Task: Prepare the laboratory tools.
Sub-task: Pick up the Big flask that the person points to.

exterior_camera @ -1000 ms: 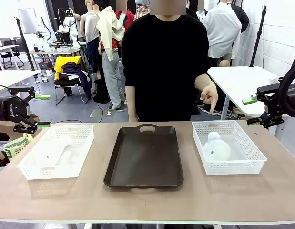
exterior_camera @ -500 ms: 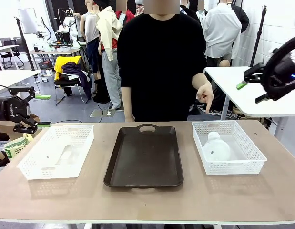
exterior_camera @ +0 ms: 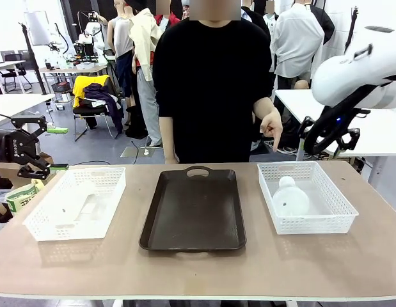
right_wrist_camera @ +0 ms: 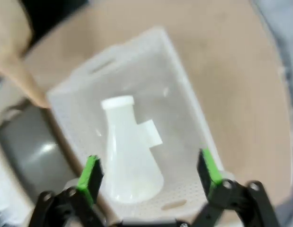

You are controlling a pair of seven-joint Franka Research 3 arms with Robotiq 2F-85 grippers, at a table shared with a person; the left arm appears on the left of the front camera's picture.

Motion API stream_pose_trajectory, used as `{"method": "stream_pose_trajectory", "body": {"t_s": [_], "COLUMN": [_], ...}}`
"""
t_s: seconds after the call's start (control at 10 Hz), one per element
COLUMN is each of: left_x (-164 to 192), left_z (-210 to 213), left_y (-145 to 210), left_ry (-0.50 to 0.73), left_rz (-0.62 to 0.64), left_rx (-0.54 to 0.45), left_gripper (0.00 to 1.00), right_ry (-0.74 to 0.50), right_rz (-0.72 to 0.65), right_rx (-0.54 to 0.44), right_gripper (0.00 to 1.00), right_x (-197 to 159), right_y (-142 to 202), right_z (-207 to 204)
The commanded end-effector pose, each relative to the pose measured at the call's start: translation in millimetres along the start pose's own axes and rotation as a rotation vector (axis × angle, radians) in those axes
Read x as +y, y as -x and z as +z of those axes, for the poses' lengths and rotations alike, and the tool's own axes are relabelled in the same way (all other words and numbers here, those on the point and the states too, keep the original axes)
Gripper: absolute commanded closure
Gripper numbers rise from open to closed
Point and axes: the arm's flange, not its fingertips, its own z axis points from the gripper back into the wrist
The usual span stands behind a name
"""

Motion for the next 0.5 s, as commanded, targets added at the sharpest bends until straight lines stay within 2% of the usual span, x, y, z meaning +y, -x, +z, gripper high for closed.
{"method": "stream_pose_trajectory", "body": {"t_s": [0.0, 0.2, 0.4], "left_x": [-2.4, -2.4, -2.4], "left_z": [2.2, 2.2, 2.2], "left_y": [1.1, 1.1, 1.1], "left_ry": [0.008, 0.008, 0.008], "left_rz": [0.01, 0.01, 0.01], "left_rx": [0.003, 0.003, 0.003], "left_gripper": [0.0, 0.0, 0.0], "right_ry": [0.014, 0.031, 0.082], "right_rz": [-0.034, -0.029, -0.032], "right_rx": [0.131, 0.168, 0.143], "right_gripper": [0.0, 0.0, 0.0], "right_x": [30.4, 39.1, 38.6], "right_y": [-21.9, -16.9, -14.0], "right_z": [-3.8, -27.0, -55.6]}}
